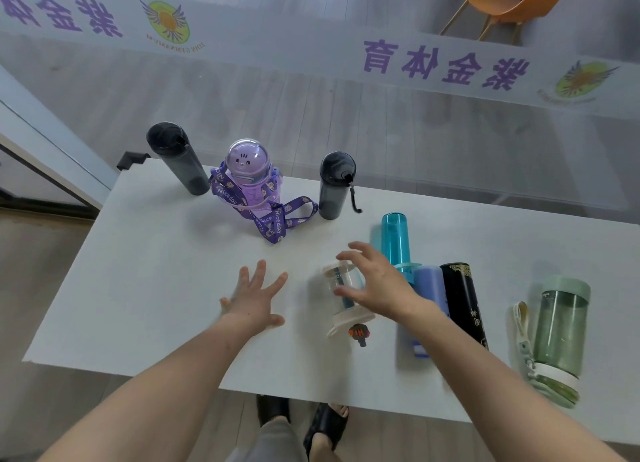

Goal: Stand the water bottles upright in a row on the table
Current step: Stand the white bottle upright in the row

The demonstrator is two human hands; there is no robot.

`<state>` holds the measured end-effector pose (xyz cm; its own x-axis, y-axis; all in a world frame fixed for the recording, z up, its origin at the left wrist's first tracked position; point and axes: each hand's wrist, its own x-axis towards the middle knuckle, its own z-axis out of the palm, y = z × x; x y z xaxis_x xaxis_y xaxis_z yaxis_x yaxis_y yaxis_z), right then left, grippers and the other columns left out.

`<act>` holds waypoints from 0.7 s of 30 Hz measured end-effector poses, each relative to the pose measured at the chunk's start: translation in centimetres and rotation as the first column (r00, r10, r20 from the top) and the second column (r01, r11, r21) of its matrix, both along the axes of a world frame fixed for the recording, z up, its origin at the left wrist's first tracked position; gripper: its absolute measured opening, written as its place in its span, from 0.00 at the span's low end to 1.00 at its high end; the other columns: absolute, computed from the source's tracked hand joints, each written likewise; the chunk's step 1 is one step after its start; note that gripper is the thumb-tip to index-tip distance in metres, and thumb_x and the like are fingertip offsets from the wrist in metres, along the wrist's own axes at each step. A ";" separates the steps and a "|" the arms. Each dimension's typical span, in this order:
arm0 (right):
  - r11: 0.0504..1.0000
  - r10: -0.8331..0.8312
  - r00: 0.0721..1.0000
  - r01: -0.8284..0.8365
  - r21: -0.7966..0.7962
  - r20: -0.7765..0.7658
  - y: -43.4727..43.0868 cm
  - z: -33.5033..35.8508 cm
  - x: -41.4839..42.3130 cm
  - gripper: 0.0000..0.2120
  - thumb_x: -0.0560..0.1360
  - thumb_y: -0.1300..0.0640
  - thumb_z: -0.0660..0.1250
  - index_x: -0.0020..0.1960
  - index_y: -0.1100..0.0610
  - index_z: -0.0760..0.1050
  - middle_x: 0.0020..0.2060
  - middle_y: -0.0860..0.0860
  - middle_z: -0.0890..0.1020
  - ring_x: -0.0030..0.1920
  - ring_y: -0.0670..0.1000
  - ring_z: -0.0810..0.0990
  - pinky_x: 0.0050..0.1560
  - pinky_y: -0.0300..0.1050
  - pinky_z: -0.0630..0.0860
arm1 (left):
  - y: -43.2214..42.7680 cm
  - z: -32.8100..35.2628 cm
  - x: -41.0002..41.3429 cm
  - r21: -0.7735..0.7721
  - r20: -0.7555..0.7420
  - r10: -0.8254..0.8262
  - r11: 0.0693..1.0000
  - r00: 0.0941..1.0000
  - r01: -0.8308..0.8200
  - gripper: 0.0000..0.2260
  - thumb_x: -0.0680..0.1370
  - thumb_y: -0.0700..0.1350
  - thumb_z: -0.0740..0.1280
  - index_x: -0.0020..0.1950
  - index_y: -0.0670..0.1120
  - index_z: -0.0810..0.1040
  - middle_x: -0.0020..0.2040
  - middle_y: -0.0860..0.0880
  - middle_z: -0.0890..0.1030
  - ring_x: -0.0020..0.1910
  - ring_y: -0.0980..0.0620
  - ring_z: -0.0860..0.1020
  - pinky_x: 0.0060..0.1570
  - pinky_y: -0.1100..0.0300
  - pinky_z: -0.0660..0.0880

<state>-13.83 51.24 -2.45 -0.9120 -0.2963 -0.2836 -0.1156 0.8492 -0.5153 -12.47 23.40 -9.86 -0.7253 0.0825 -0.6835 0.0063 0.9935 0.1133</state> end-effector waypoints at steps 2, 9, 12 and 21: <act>0.978 0.197 0.978 -0.201 0.056 0.065 -0.1 0.6 -0.1 0.40 0.67 0.33 0.75 0.74 0.37 0.64 0.81 0.44 0.55 0.79 0.50 0.57 0.78 0.54 0.62 | 0.0 -0.1 -0.1 0.000 -0.001 -0.006 1.000 1.000 0.006 0.45 0.74 0.63 0.71 0.77 0.72 0.39 0.80 0.55 0.30 0.80 0.42 0.33 0.62 0.27 0.64; 0.805 0.443 0.880 -0.476 0.356 0.174 -0.7 -1.7 1.2 0.49 0.64 0.43 0.80 0.78 0.38 0.58 0.81 0.46 0.32 0.80 0.55 0.28 0.78 0.59 0.56 | -0.1 0.5 -0.5 -0.013 0.035 -0.047 0.999 0.998 0.047 0.45 0.76 0.62 0.70 0.78 0.70 0.38 0.81 0.53 0.31 0.80 0.40 0.34 0.61 0.28 0.67; 0.880 0.344 0.914 -0.393 0.265 0.214 -0.7 -1.0 0.9 0.44 0.64 0.49 0.79 0.75 0.38 0.64 0.81 0.42 0.33 0.81 0.52 0.31 0.75 0.57 0.67 | -0.3 0.8 -0.8 -0.017 0.050 -0.068 0.997 0.996 0.069 0.44 0.77 0.59 0.70 0.78 0.70 0.38 0.81 0.53 0.31 0.80 0.39 0.35 0.61 0.29 0.69; 0.928 -0.226 0.891 0.321 -0.192 0.394 -1.0 1.1 -0.2 0.32 0.74 0.34 0.71 0.75 0.37 0.68 0.80 0.44 0.59 0.77 0.48 0.62 0.74 0.46 0.64 | -0.9 0.4 -2.2 0.021 0.080 -0.141 0.990 0.987 0.140 0.38 0.80 0.54 0.66 0.81 0.64 0.44 0.82 0.46 0.36 0.80 0.31 0.41 0.78 0.43 0.54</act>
